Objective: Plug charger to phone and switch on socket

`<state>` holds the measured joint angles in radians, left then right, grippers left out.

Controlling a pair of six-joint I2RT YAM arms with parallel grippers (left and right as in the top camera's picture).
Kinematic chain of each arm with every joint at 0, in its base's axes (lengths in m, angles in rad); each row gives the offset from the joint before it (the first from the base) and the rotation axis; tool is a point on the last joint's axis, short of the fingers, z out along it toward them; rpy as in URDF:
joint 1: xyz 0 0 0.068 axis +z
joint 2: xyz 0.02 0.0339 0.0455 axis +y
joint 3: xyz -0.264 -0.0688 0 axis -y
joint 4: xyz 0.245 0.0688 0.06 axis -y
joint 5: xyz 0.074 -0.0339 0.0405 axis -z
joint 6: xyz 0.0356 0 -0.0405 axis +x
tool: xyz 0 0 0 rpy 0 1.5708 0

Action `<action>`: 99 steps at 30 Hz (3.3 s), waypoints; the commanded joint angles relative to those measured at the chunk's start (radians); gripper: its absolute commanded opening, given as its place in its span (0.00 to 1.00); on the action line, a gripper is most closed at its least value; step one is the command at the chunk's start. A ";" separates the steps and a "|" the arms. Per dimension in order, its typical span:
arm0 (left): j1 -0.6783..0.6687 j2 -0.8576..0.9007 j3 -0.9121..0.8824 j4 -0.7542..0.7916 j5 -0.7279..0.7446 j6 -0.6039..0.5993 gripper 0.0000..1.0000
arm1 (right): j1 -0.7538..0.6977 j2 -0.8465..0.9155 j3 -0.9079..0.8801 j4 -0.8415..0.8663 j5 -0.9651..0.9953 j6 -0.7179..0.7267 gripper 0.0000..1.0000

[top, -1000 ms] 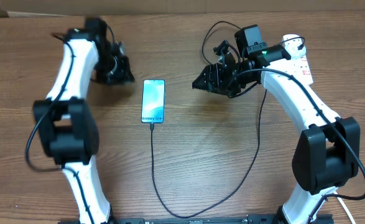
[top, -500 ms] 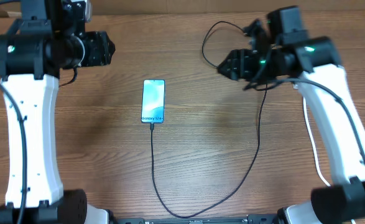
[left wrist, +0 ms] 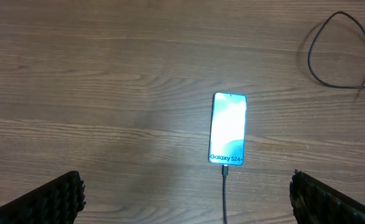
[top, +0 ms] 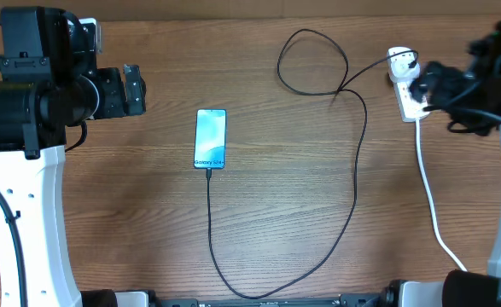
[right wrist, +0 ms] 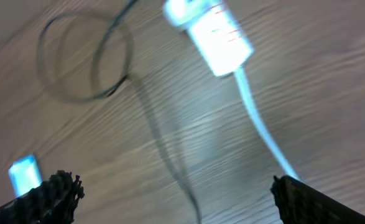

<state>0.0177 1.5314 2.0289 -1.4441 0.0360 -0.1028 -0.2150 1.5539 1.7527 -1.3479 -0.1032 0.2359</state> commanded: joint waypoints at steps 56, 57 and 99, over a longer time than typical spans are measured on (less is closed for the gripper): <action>0.002 0.000 0.003 0.001 -0.020 -0.010 1.00 | -0.131 0.698 -0.033 0.701 0.156 0.109 1.00; 0.002 0.000 0.003 0.001 -0.021 -0.010 1.00 | -0.131 0.699 -0.033 0.705 0.150 0.098 1.00; 0.002 0.000 0.003 0.001 -0.020 -0.010 1.00 | -0.097 0.747 -0.034 0.713 0.124 0.082 1.00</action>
<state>0.0177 1.5314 2.0289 -1.4445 0.0250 -0.1028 -0.3275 2.2635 1.7241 -0.6228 0.0296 0.3149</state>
